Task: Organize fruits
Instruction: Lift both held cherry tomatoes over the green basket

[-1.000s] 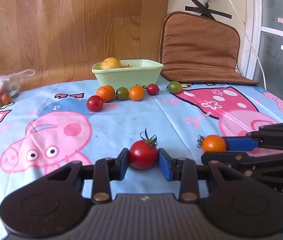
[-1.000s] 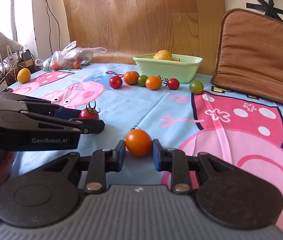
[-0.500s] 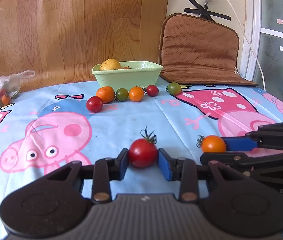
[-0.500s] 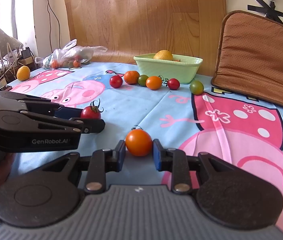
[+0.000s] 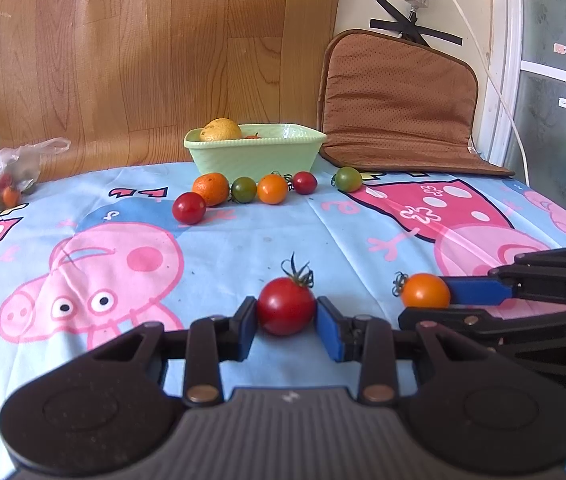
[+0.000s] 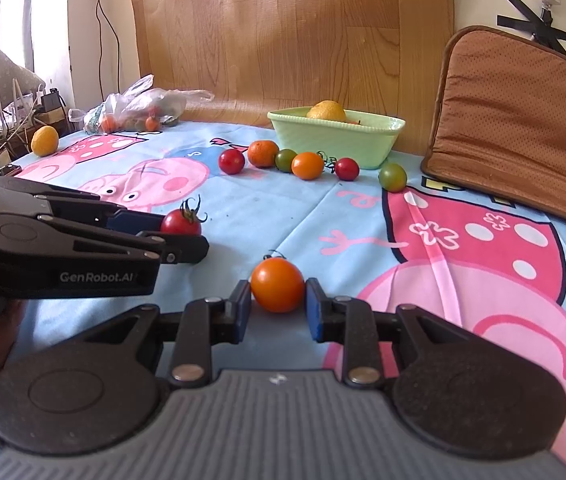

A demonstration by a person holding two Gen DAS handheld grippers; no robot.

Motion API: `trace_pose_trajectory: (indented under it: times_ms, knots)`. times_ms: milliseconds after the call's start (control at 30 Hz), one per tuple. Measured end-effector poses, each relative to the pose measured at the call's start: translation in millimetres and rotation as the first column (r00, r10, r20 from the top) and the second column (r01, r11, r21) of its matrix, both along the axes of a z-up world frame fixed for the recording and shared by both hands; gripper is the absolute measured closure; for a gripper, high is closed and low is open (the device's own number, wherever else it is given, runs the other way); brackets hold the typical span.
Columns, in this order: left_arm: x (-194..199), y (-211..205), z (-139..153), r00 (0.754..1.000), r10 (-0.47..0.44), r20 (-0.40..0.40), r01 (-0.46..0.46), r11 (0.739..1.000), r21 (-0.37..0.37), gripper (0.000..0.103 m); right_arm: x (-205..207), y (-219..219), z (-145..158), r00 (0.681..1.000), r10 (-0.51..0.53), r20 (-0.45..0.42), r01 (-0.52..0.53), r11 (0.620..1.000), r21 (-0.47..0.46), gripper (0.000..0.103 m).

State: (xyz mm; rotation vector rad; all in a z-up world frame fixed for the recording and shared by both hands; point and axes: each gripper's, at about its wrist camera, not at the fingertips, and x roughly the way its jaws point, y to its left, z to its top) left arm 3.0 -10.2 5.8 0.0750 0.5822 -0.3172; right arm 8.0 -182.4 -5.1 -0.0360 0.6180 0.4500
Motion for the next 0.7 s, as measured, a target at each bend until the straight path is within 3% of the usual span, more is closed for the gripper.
trace_pose_trajectory:
  times_ms: [200,333,400,600,700]
  knots:
    - [1,2,1,1.0,-0.007,-0.007,0.007,1.0,-0.022,0.071,0,-1,0,1.0,-0.007,-0.001,0.007,1.0,0.006,0.072]
    - [12,8,9,0.998,-0.026,-0.052,0.022,0.996,-0.082,0.071,9,-10,3,0.998,-0.028,-0.053,0.033,0.994,0.103,0.072]
    - [23,10,22,0.999,-0.033,-0.038,0.029,0.994,-0.101,0.072,19,-14,10,0.998,-0.024,-0.056,0.031,0.991,0.131,0.072]
    - [91,4,64,0.998,-0.058,0.007,0.058,0.993,-0.101,0.071,75,-22,42,0.996,-0.048,0.069,0.038,0.99,0.136,0.072]
    - [142,-2,73,0.999,-0.049,0.006,0.049,0.993,-0.103,0.071,120,-26,46,0.993,-0.075,0.087,0.061,0.986,0.154,0.072]
